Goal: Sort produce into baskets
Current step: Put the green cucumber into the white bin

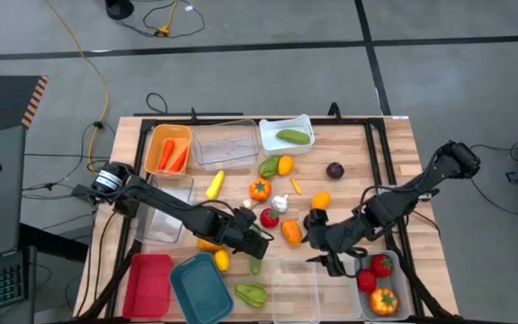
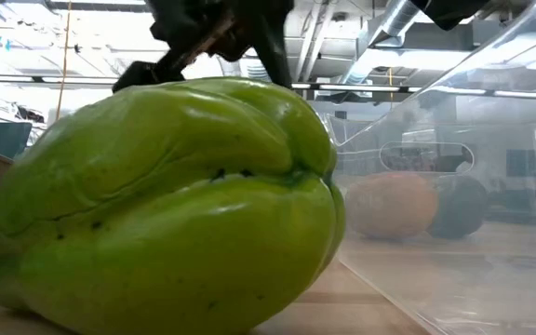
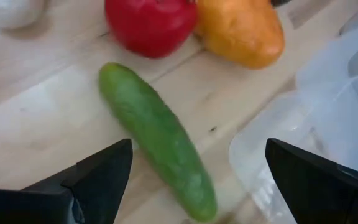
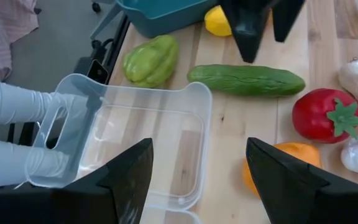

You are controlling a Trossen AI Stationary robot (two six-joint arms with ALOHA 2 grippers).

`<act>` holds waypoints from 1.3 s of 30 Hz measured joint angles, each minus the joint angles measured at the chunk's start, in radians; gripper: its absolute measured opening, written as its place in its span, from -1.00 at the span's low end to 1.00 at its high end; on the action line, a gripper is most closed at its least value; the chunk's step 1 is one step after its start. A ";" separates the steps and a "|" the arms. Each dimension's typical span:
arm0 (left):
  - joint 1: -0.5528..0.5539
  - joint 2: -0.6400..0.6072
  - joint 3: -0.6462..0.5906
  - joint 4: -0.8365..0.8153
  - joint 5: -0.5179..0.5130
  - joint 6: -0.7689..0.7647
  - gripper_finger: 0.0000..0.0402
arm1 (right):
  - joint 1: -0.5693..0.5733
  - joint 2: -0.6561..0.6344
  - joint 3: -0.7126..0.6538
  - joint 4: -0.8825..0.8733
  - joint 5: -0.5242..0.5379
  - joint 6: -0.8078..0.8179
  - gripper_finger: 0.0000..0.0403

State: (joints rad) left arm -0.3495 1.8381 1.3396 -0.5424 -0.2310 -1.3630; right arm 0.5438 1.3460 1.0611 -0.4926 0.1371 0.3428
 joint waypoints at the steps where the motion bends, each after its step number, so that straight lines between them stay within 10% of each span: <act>1: 0.000 0.016 0.000 -0.005 0.000 -0.011 0.77 | 0.000 0.000 0.000 0.000 0.000 0.000 0.42; 17: 0.007 0.153 -0.002 0.045 0.012 -0.078 0.73 | 0.000 0.000 0.000 0.000 0.000 -0.003 0.42; 39: 0.014 0.184 0.020 0.058 0.079 -0.019 -0.15 | -0.001 0.000 0.000 -0.003 0.000 -0.008 0.42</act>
State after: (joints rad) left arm -0.3358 2.0224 1.3596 -0.4839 -0.1519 -1.3821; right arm 0.5426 1.3464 1.0611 -0.4957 0.1371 0.3344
